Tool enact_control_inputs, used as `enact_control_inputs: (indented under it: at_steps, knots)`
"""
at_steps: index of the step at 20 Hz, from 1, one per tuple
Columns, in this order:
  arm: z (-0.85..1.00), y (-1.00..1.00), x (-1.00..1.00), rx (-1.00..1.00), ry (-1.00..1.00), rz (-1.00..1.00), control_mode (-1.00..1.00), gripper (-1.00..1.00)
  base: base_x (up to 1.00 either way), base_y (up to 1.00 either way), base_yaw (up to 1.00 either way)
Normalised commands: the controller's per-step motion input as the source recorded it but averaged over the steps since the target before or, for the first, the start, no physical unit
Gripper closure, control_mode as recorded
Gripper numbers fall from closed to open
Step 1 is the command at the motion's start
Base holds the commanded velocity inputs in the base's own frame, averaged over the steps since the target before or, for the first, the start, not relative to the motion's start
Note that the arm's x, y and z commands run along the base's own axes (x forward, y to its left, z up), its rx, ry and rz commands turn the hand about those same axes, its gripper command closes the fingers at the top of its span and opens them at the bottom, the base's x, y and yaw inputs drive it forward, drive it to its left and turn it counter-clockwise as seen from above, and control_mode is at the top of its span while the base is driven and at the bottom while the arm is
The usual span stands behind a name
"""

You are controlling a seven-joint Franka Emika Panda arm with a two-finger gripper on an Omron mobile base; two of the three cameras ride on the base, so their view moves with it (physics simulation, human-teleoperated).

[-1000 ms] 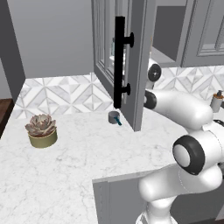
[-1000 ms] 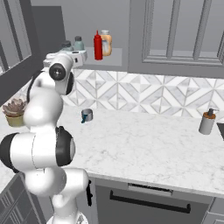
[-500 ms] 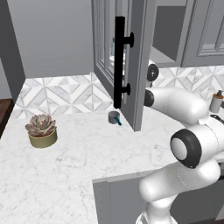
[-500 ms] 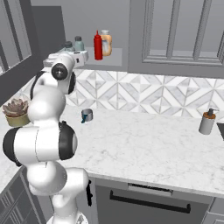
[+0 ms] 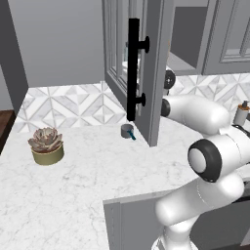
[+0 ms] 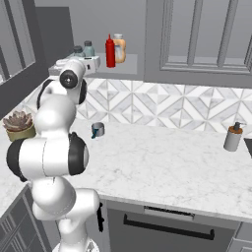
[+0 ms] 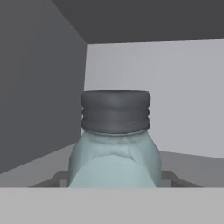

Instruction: Put the shaker and condiment bottle from the counter next to their counterparts in the cabinet.

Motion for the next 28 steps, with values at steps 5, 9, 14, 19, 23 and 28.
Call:
enact_control_inputs:
  at_steps: [5,9,14,19,23,28]
  knots:
    - [-0.05,0.00,0.11,0.00,0.00,0.00,-1.00,1.00,0.00,0.00,0.00]
    - [-0.08,0.00,0.09,0.00,0.00,0.00,-1.00,1.00,0.00,0.00,0.00]
    - [-0.09,0.00,0.10,0.00,0.00,0.00,-1.00,1.00,0.00,0.00,0.00]
    - [-0.10,0.00,0.14,0.00,0.00,0.00,-1.00,1.00,0.00,0.00,0.00]
    - [-0.10,0.00,0.12,0.00,0.00,0.00,-1.00,1.00,0.00,0.00,0.00]
    - [-0.09,0.00,0.12,0.00,0.00,0.00,-1.00,1.00,0.00,0.00,0.00]
